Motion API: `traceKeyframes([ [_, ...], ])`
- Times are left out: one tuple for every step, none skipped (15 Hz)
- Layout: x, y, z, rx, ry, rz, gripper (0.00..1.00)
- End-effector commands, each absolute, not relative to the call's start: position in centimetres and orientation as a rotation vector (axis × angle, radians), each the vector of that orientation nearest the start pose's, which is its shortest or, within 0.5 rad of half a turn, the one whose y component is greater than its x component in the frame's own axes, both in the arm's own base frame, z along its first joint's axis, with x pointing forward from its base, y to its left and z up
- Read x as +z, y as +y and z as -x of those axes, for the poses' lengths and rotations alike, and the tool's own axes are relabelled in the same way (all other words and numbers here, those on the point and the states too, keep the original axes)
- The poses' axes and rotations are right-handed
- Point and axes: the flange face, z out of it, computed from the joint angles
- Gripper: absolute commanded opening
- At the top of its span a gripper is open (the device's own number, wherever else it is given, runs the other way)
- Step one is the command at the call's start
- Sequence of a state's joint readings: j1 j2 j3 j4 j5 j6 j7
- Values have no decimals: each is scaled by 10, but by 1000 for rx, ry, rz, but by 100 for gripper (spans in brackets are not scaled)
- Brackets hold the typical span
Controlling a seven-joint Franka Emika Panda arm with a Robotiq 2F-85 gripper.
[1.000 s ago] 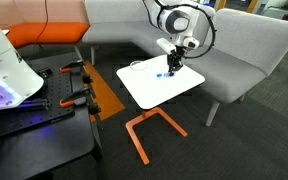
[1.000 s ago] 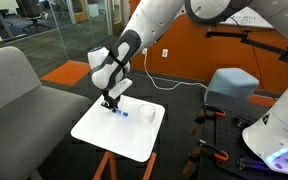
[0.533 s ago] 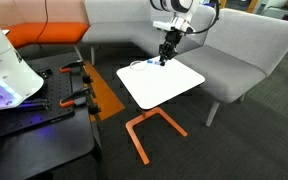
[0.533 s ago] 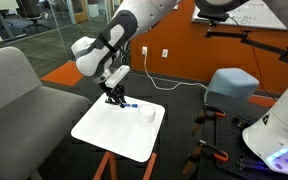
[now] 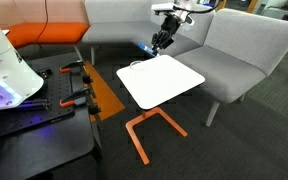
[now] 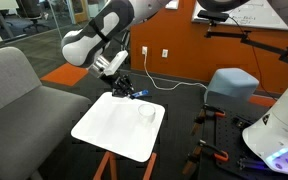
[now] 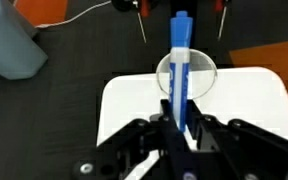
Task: Put the blue marker in the glass cup
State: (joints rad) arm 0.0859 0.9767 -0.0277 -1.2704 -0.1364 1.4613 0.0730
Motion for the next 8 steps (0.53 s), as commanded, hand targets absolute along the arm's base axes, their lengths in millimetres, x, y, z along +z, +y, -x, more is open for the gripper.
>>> traceKeyframes([
  [134, 22, -637, 1385, -71, 3026, 5],
  [133, 21, -633, 1416, -64, 3001, 5],
  [133, 21, -631, 1426, -61, 2984, 5],
  [131, 22, -627, 1440, -53, 2963, 5],
  [129, 22, -625, 1444, -48, 2944, 5],
  [126, 23, -622, 1457, -33, 2926, 5],
  [123, 24, -619, 1469, -25, 2909, 5],
  [120, 25, -616, 1483, -21, 2888, 5],
])
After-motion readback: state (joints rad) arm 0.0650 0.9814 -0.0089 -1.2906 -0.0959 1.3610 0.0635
